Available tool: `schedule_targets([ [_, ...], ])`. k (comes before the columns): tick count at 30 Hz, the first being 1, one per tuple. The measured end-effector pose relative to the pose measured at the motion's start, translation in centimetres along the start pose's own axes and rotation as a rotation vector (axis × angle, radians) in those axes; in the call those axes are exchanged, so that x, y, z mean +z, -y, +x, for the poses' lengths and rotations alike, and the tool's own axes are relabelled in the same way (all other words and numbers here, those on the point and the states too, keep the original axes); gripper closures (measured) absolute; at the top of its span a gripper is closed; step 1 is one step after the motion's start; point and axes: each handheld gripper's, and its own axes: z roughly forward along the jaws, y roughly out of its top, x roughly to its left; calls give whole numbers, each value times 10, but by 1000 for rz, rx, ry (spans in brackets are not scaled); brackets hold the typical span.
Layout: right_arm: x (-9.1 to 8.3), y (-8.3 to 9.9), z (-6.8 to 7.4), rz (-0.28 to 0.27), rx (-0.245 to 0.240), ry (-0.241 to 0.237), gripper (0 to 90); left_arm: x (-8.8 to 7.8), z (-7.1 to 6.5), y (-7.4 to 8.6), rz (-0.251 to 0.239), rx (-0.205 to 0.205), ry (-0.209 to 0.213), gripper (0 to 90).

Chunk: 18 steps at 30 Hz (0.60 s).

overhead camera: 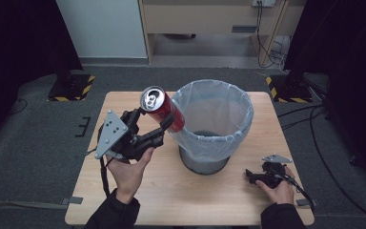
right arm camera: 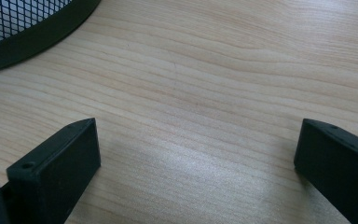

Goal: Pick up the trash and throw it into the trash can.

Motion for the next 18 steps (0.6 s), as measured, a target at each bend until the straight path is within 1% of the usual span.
schedule_targets([
  [2,0,0,0,0,0,0,5,4,-1,-1,0,2,1,334],
  [5,0,0,0,0,1,0,5,10,-2,-1,-5,-8,5,334],
  [12,0,0,0,0,0,0,5,24,-4,2,2,-9,4,334],
  [17,0,0,0,0,0,0,5,35,-5,7,18,-4,1,334],
  [18,0,0,0,0,0,0,5,38,-4,10,15,4,-2,333],
])
